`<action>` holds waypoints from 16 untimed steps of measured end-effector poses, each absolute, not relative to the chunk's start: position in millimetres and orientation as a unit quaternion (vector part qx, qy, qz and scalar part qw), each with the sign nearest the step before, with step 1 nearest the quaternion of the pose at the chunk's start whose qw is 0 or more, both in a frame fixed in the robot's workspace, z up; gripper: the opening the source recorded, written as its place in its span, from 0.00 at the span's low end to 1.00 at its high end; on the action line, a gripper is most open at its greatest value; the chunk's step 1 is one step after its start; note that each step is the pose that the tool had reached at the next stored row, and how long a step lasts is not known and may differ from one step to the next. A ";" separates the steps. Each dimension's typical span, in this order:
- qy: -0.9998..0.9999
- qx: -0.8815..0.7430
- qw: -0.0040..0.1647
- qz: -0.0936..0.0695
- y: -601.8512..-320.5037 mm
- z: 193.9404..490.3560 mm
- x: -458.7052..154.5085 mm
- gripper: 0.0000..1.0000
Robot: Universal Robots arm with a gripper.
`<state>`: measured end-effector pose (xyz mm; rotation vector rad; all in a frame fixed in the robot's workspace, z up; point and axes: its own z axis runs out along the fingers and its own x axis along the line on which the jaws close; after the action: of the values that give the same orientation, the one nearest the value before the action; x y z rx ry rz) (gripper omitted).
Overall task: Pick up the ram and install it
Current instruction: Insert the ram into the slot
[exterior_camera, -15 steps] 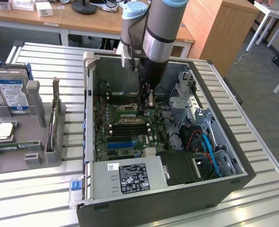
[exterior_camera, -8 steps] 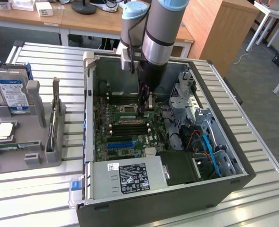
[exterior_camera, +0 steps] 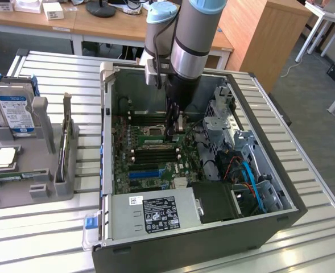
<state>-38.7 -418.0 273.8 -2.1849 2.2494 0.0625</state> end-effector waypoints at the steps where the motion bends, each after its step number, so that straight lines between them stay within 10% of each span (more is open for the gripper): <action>1: 0.717 -0.697 0.003 0.020 -418.0 273.0 -38.7 0.12; 16: 0.717 -0.697 0.002 0.020 -418.1 266.0 -38.7 0.12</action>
<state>-38.7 -418.1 266.0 -2.1851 2.2496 0.0623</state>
